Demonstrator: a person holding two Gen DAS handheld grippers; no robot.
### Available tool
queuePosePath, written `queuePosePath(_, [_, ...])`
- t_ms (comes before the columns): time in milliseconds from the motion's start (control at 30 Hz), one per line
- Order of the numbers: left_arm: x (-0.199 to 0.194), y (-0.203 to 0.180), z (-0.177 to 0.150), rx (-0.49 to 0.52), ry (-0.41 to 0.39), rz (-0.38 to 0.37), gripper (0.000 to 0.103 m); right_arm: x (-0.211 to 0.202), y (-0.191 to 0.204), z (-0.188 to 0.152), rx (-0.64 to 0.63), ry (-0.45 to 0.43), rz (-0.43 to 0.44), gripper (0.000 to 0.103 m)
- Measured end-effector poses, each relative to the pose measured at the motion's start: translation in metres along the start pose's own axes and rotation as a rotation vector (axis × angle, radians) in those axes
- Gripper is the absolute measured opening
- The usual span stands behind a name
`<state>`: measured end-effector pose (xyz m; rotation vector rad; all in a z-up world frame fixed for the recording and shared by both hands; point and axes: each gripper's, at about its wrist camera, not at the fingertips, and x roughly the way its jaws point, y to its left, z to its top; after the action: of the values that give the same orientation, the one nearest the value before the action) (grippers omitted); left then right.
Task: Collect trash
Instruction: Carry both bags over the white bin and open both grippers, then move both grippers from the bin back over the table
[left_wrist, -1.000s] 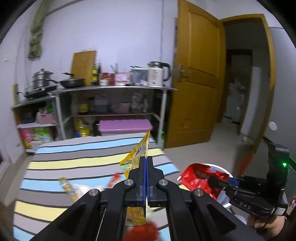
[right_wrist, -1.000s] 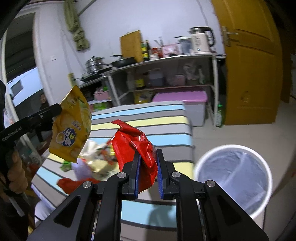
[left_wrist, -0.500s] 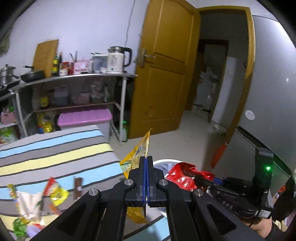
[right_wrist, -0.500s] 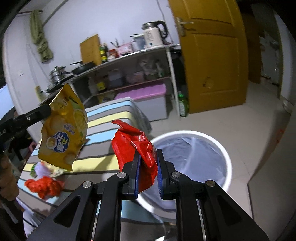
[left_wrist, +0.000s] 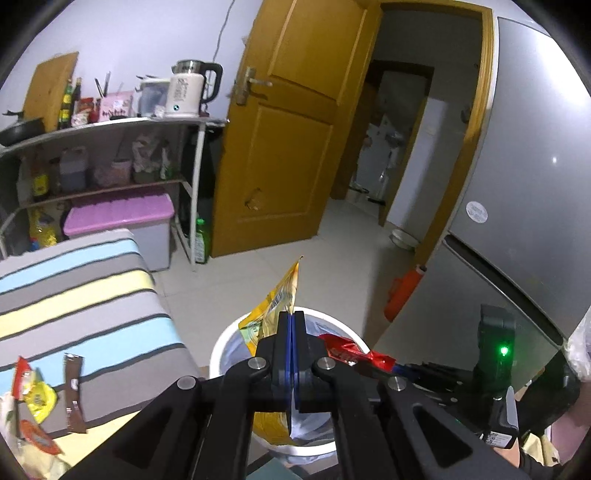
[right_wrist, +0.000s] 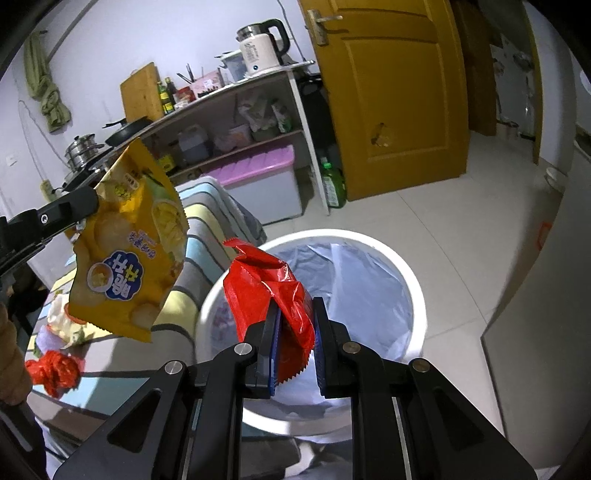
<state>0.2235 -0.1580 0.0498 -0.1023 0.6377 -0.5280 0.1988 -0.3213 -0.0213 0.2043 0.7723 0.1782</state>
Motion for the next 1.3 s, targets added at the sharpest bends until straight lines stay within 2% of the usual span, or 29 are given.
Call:
queuePosePath(300, [0.031,0.010,-0.019,0.006,0.083,0.009,0.002,0.020,-0.008,-0.007,0.005,0.059,-0.029,0.017])
queuePosePath(367, [0.032,0.014,-0.021,0.004,0.093,0.021,0.005,0.023,-0.008,-0.009,0.001,0.069,-0.032,0.020])
queuePosePath(433, [0.032,0.015,-0.022,0.001,0.095,0.024,0.014,0.024,-0.008,-0.010,-0.004,0.071,-0.034,0.027])
queuePosePath(533, [0.030,0.017,-0.022,-0.001,0.092,0.033,0.018,0.022,-0.008,-0.012,-0.011,0.063,-0.037,0.038])
queuePosePath(800, [0.000,0.019,-0.025,-0.004,0.042,0.072,0.018,0.002,0.005,-0.010,-0.034,0.022,-0.011,0.039])
queuePosePath(1033, [-0.043,0.026,-0.035,-0.010,-0.015,0.135,0.018,-0.024,0.038,-0.010,-0.095,-0.028,0.050,0.039])
queuePosePath(1300, [-0.102,0.044,-0.053,-0.030,-0.063,0.204,0.018,-0.044,0.080,-0.018,-0.167,-0.043,0.133,0.040])
